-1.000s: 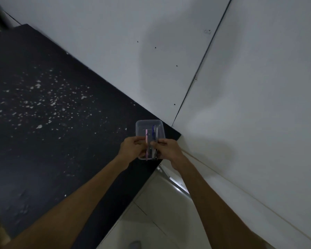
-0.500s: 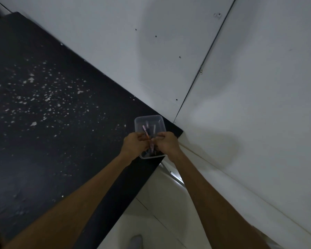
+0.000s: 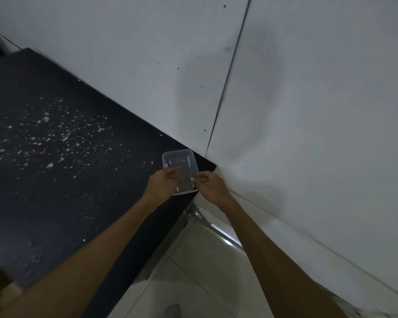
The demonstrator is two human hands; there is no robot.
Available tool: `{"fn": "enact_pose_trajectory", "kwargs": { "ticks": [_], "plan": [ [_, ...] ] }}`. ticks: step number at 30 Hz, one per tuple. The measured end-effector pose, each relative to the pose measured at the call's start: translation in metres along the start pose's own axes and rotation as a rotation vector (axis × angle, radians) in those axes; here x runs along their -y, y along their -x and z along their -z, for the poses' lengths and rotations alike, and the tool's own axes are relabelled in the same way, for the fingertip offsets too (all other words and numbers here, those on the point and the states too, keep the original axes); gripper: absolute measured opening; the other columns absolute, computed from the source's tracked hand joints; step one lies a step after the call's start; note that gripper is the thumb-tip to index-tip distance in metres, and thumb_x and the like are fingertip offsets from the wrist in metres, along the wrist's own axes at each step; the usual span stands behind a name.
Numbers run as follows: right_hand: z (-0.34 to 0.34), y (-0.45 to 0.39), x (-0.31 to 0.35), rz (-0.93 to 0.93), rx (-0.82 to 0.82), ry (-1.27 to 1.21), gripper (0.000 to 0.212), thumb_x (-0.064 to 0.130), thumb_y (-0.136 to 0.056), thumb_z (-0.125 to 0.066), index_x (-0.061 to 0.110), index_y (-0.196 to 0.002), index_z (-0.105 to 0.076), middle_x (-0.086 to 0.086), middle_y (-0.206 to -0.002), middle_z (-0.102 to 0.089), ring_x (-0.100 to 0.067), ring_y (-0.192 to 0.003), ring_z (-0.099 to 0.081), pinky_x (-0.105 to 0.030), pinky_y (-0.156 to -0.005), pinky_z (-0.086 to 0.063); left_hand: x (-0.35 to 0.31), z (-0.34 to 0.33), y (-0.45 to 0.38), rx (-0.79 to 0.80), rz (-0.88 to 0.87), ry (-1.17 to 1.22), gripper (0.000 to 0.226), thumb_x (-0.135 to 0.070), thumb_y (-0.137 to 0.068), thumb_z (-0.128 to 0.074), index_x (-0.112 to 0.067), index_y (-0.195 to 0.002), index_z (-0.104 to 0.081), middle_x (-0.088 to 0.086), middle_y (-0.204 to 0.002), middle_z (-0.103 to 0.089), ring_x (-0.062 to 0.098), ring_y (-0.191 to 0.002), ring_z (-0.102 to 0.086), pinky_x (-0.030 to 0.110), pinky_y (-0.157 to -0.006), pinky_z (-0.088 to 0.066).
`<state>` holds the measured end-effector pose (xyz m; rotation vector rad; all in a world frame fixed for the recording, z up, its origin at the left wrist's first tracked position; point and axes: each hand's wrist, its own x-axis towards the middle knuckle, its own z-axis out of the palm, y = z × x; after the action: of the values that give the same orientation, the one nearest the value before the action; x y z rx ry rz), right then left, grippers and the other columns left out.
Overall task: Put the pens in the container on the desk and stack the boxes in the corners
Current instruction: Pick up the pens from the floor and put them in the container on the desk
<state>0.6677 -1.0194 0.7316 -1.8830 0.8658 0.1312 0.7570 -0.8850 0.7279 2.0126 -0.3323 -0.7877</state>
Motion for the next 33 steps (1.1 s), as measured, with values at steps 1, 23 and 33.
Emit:
{"fn": "enact_pose_trajectory", "kwargs": {
  "ticks": [1, 23, 33],
  "plan": [
    [0.005, 0.012, 0.0, 0.009, -0.005, 0.009, 0.042, 0.028, -0.094, -0.062, 0.01, -0.131, -0.054, -0.007, -0.126, -0.063, -0.015, -0.103, -0.059, -0.023, -0.082, -0.042, -0.005, -0.001, 0.011, -0.006, -0.018, -0.016, 0.046, -0.009, -0.09, -0.062, -0.011, -0.135, -0.055, 0.008, -0.127, -0.064, 0.019, -0.11, -0.062, 0.024, -0.085, -0.05],
    [0.011, 0.302, -0.087, 0.059, -0.038, 0.021, 0.078, 0.059, -0.093, -0.049, 0.016, -0.153, -0.025, -0.008, -0.157, -0.032, -0.028, -0.141, -0.036, -0.041, -0.114, -0.031, 0.018, -0.043, 0.327, -0.057, -0.182, -0.186, 0.07, -0.034, -0.096, -0.057, -0.021, -0.154, -0.022, 0.005, -0.157, -0.031, 0.023, -0.142, -0.033, 0.037, -0.113, -0.03],
    [-0.089, 0.436, -0.116, 0.13, -0.001, 0.056, 0.072, 0.05, -0.095, -0.052, 0.012, -0.151, -0.029, -0.009, -0.154, -0.037, -0.025, -0.137, -0.041, -0.033, -0.105, -0.037, 0.15, -0.017, 0.458, -0.126, -0.129, -0.278, 0.077, -0.048, -0.092, -0.057, -0.021, -0.155, -0.019, 0.005, -0.156, -0.033, 0.023, -0.141, -0.036, 0.04, -0.113, -0.033]
  ]
}}
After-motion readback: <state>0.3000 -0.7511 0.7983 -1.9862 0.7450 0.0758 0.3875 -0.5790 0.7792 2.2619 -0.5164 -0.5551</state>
